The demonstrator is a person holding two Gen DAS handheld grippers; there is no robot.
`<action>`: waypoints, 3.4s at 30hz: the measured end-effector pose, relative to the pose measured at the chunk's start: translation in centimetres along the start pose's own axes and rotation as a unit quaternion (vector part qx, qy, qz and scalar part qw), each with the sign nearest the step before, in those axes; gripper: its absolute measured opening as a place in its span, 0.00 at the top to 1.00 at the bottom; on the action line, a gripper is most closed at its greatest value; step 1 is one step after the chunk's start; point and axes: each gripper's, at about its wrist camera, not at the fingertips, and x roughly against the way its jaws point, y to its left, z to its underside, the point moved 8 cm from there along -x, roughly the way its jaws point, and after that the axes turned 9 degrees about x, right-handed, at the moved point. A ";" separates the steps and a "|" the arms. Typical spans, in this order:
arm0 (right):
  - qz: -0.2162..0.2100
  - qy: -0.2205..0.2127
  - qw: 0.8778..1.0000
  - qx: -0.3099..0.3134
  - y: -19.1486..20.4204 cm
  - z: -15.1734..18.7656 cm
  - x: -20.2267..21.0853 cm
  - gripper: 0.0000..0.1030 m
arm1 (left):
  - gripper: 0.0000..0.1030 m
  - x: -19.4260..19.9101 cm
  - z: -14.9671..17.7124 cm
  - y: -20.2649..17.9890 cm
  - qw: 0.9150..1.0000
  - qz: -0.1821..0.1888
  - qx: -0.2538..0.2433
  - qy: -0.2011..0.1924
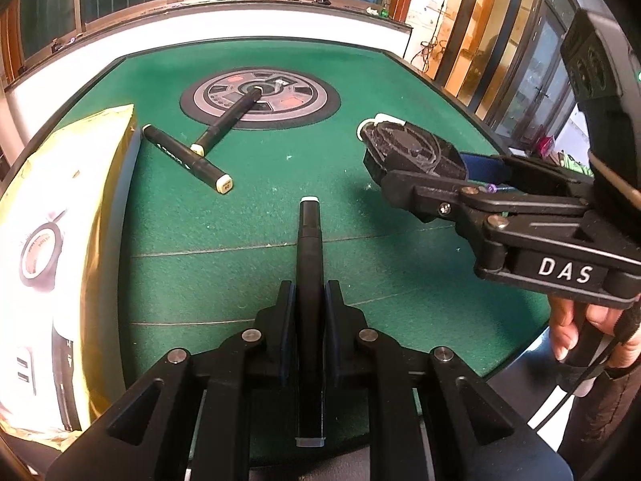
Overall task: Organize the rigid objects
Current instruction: 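Carry the black marker with the left tool while the right tool carries the fan part toward the tray, then release the fan part into the tray with the right tool while the left tool lowers the marker in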
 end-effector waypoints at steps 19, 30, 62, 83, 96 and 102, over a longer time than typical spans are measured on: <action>-0.008 -0.009 1.000 0.016 1.3 -1.2 0.4 0.42 | 0.88 5.1 -2.4 2.8 0.998 -0.003 0.032 -0.060; -0.033 -0.011 0.999 0.037 4.2 -2.1 -0.4 0.42 | 0.88 9.7 -4.3 11.6 0.989 -0.059 0.092 -0.101; -0.173 0.090 0.969 0.154 19.6 -9.0 -9.3 0.41 | 0.88 6.2 -2.8 26.7 0.963 -0.127 0.236 -0.033; -0.086 0.120 0.973 0.179 19.8 -11.1 -15.8 0.42 | 0.88 5.2 -3.0 26.8 0.963 -0.191 0.188 -0.033; -0.071 0.102 0.972 0.200 19.6 -10.8 -15.1 0.41 | 0.88 5.0 -3.1 26.5 0.964 -0.189 0.181 -0.048; -0.068 0.098 0.971 0.208 19.9 -10.8 -14.7 0.40 | 0.86 5.2 -3.0 26.5 0.962 -0.198 0.180 -0.052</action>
